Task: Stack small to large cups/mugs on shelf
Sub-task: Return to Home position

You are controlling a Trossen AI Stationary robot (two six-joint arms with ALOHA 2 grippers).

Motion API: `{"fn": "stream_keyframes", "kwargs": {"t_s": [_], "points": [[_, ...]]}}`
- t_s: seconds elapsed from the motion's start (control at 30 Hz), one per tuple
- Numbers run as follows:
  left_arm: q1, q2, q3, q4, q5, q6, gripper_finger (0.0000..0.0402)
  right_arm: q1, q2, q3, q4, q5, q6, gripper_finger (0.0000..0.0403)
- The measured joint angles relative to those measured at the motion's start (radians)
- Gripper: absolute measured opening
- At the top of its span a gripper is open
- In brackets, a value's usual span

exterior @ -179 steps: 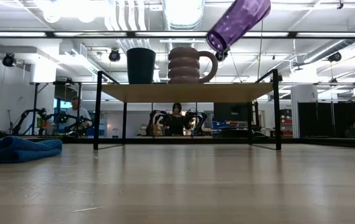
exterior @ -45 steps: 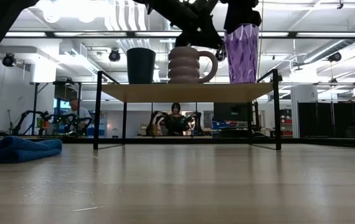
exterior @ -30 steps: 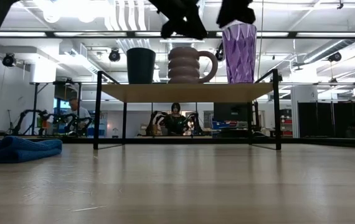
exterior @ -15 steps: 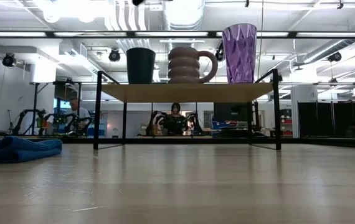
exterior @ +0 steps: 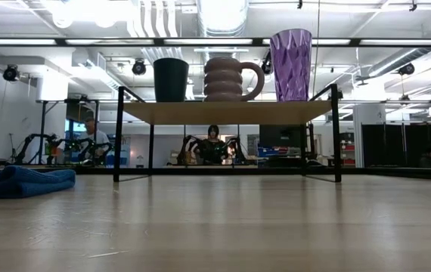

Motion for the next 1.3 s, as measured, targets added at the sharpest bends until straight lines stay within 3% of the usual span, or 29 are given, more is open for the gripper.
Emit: {"fn": "stream_keyframes", "kwargs": {"t_s": [0.17, 0.5, 0.67, 0.83, 1.03, 1.2, 1.3], "points": [[-0.022, -0.046, -0.036, -0.007, 0.001, 0.0, 0.0083, 0.079, -0.017, -0.015, -0.048, 0.229, -0.009, 0.0044], [-0.022, -0.096, -0.141, -0.015, 0.003, -0.02, 0.0083, 0.101, -0.033, -0.063, -0.068, 0.321, -0.011, 0.0043], [-0.022, -0.116, -0.144, -0.01, 0.002, -0.02, 0.0083, 0.125, -0.128, -0.15, -0.073, 0.458, 0.064, 0.0043], [-0.022, -0.149, -0.145, -0.012, -0.005, -0.01, 0.0083, 0.158, -0.26, -0.288, -0.031, 0.476, 0.175, 0.0043], [-0.022, -0.193, -0.145, -0.02, -0.064, 0.015, 0.0083, 0.198, -0.349, -0.563, 0.253, 0.511, 0.104, 0.0043], [-0.022, -0.215, -0.145, -0.014, -0.14, 0.01, 0.0083, 0.153, -0.344, -0.752, 0.668, 0.58, -0.098, 0.0043], [-0.022, -0.218, -0.145, -0.013, -0.147, 0.01, 0.0083, 0.09, -0.309, -0.781, 0.915, 0.368, -0.267, 0.0043]]}}
